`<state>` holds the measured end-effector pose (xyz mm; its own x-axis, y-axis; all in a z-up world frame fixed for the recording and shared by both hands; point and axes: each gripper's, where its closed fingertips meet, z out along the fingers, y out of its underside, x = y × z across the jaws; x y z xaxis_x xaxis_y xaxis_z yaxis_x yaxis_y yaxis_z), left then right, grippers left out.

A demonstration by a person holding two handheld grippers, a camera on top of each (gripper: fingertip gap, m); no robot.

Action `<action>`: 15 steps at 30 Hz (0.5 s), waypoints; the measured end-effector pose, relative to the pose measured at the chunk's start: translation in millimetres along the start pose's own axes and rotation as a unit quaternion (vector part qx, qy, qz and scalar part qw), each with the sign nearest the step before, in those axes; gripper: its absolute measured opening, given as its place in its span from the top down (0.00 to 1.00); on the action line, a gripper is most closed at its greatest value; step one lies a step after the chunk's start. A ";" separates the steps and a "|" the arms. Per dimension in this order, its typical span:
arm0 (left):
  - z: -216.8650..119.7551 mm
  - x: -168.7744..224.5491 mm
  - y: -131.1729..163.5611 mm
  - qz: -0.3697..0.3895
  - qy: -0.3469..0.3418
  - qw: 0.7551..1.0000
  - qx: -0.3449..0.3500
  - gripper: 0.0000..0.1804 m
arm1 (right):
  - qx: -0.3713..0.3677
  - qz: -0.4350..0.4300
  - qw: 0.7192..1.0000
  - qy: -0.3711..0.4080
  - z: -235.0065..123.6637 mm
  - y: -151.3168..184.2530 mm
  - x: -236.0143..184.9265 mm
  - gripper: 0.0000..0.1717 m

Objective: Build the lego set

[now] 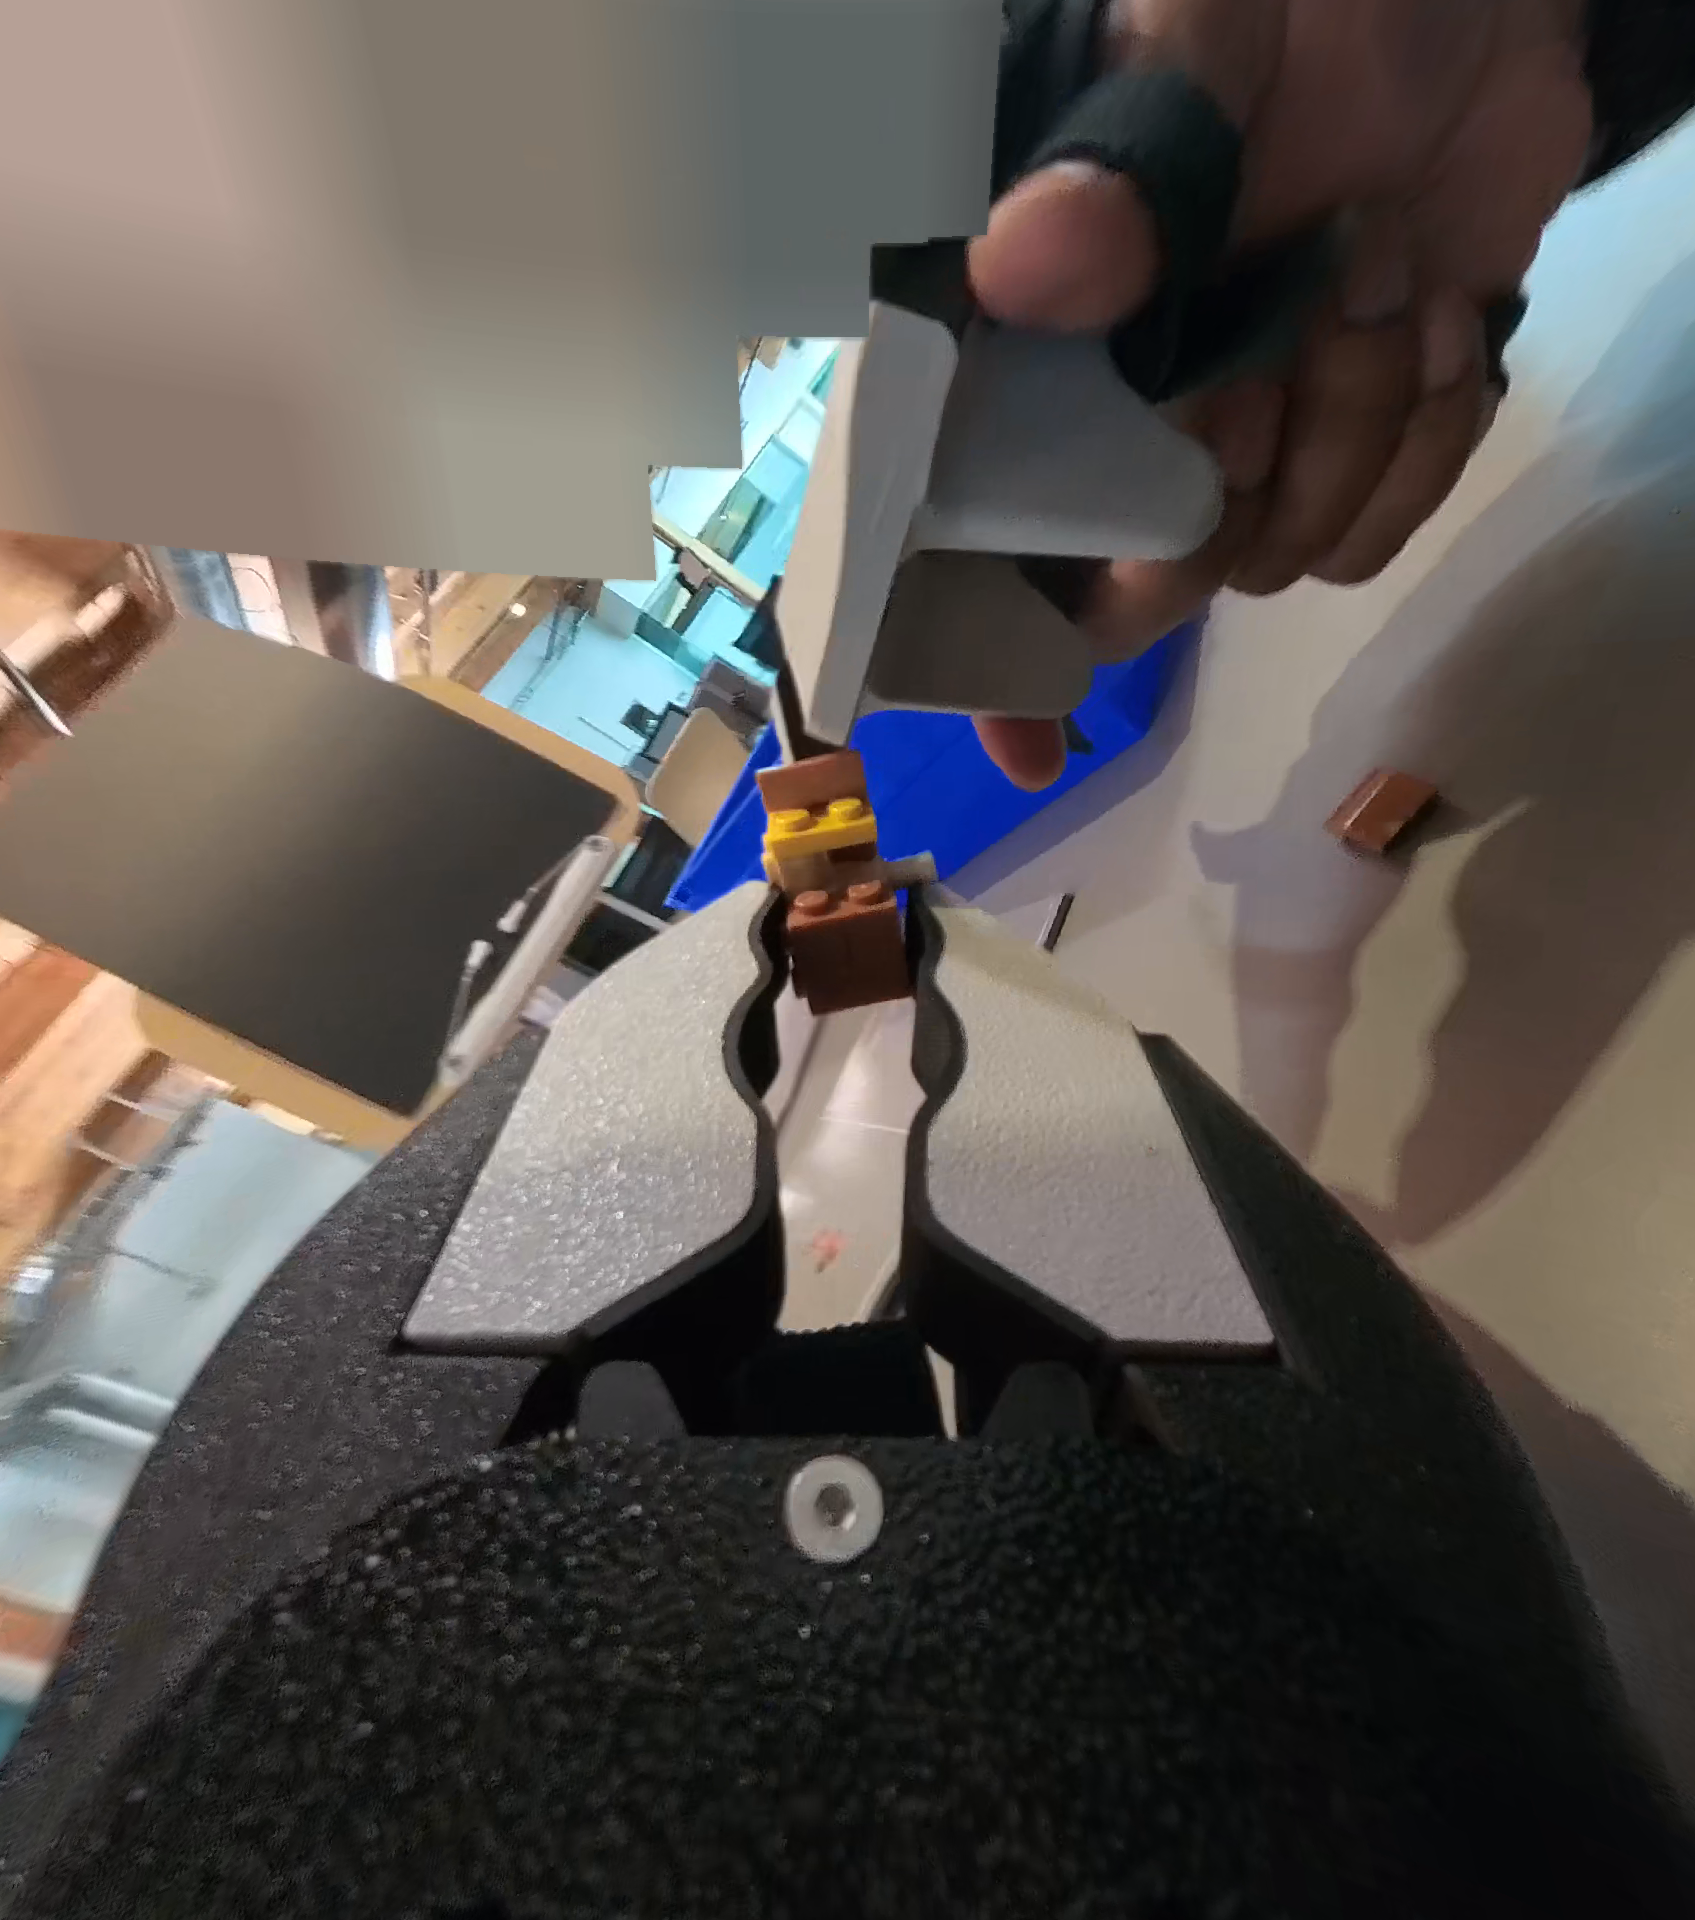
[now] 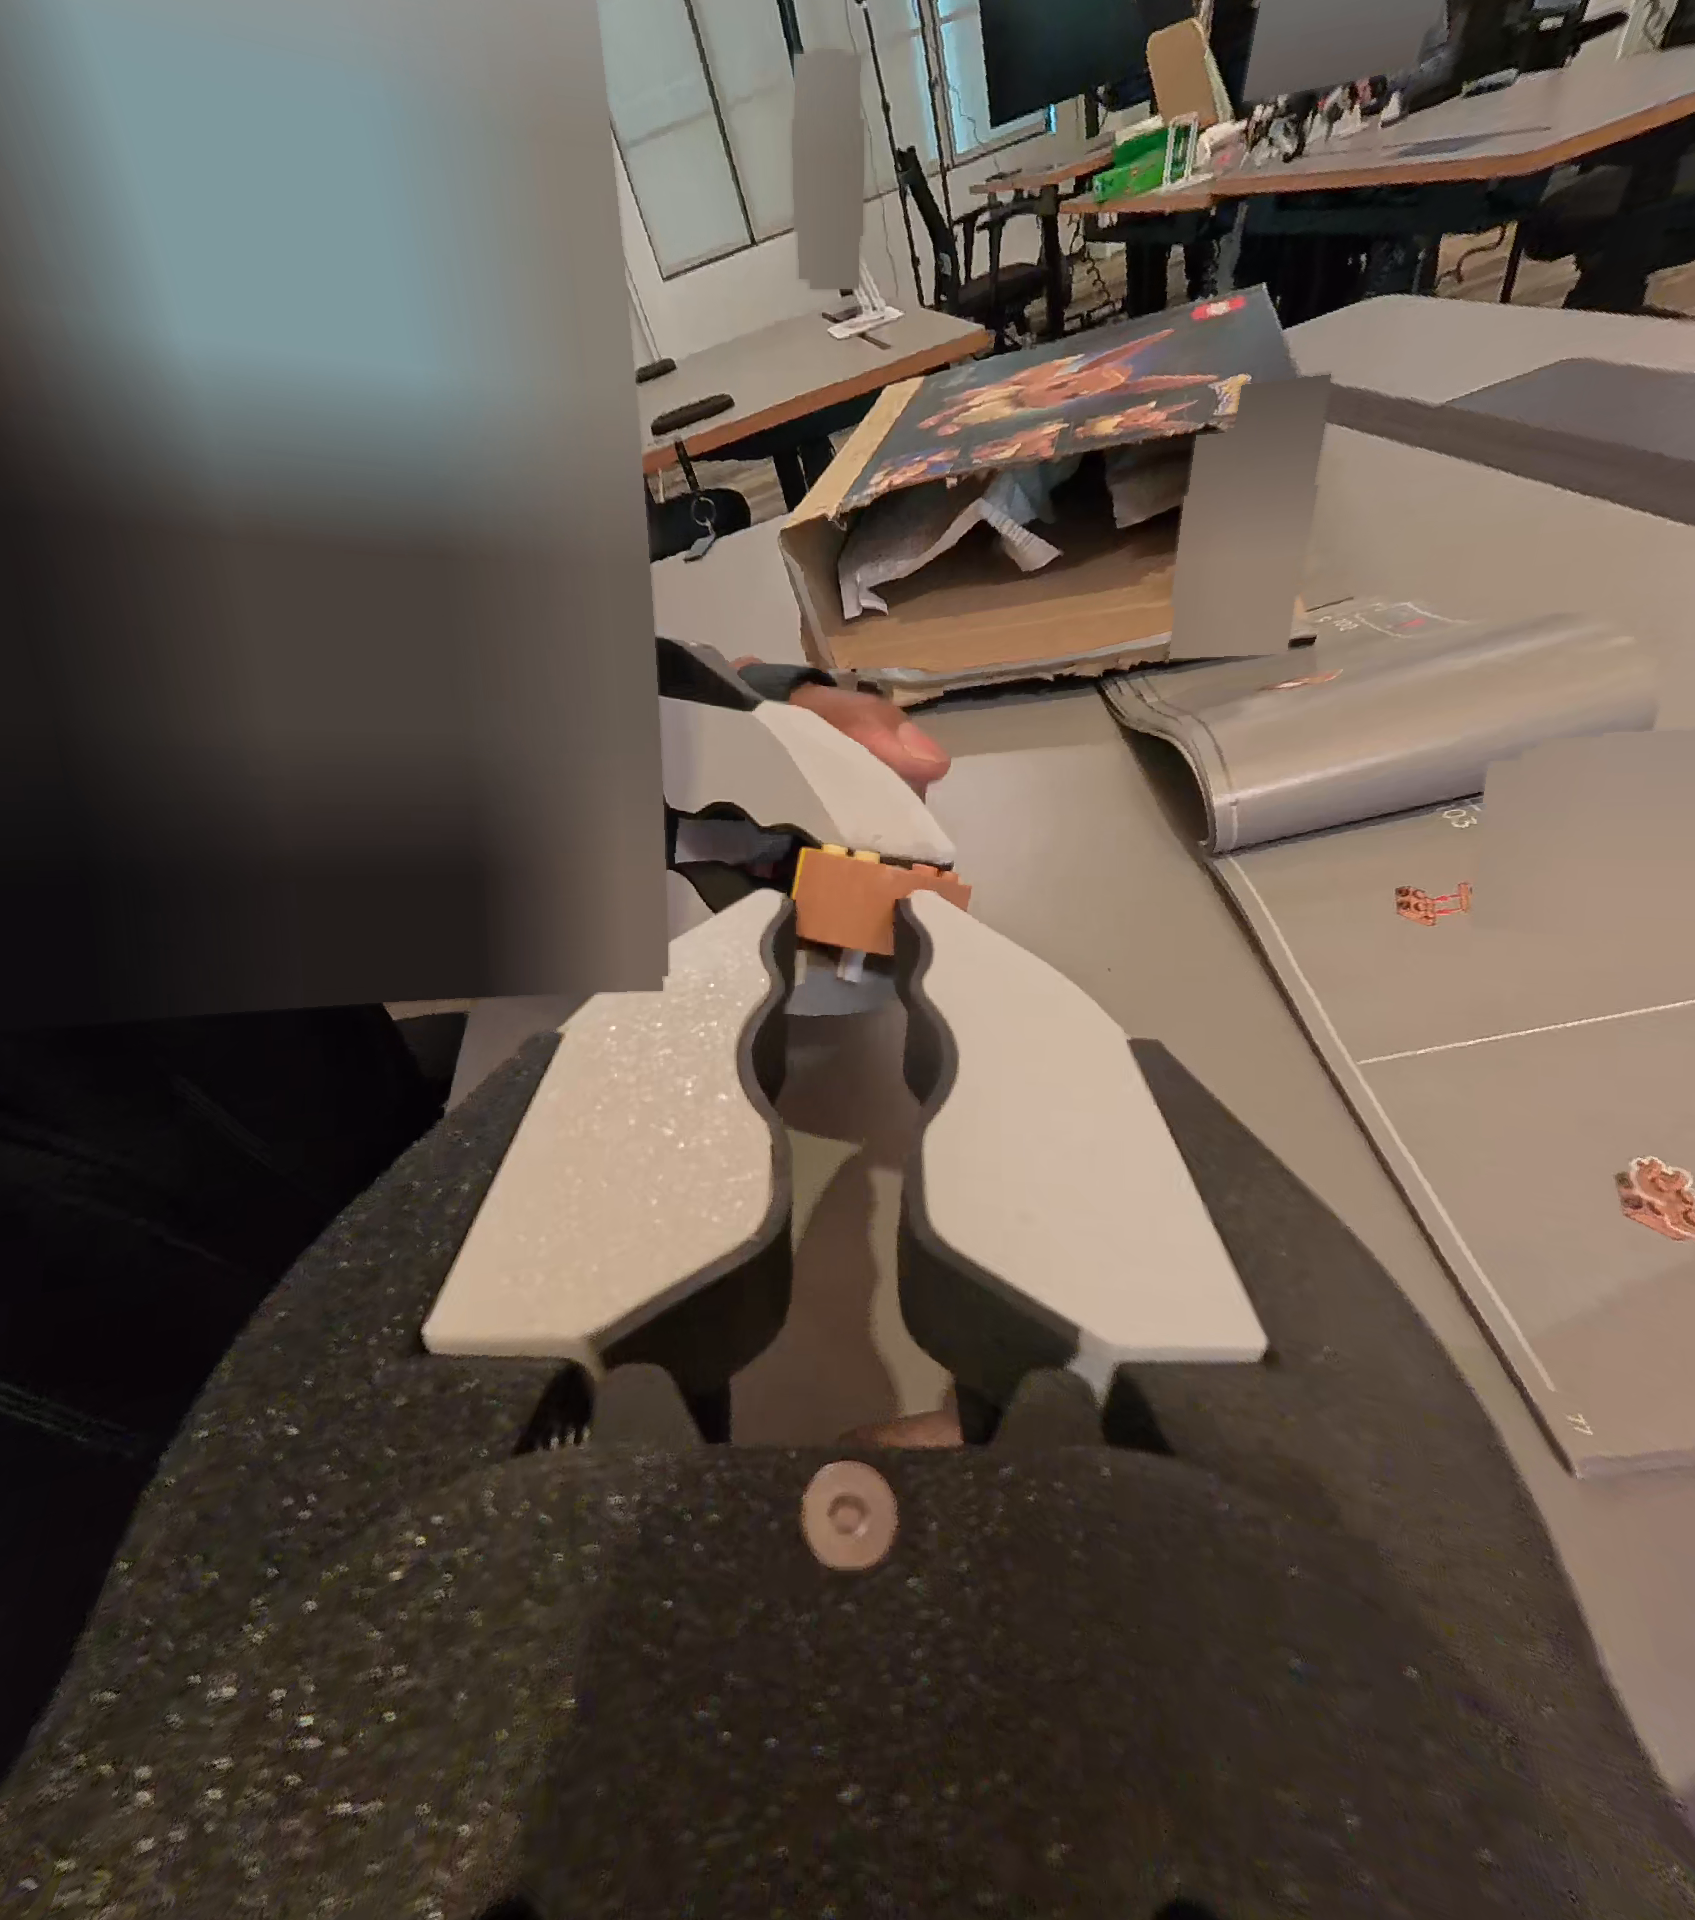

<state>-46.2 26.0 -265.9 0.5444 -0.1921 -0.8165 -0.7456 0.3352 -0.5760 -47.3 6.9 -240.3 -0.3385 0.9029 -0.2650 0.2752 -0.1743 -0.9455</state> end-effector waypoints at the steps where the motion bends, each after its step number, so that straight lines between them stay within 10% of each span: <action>1: 1.0 -1.4 -2.2 -0.031 0.008 0.999 0.003 0.89 | 0.008 -0.005 1.000 0.004 -0.5 -2.6 0.9 0.86; 8: 1.3 -8.2 -3.2 -0.240 0.099 0.965 0.024 0.89 | 0.051 -0.133 0.989 0.046 -11.5 -20.6 6.3 0.81; 15: -5.4 -53.4 -33.0 -0.499 0.180 0.844 0.084 0.89 | 0.037 -0.383 0.914 0.129 -17.7 -36.4 -0.2 0.75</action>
<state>-52.8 20.3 -203.5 0.6944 -0.7133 0.0947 0.0965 -0.0381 -0.9946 -41.3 20.0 -202.5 -0.1805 0.8318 0.5250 -0.0183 0.5308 -0.8473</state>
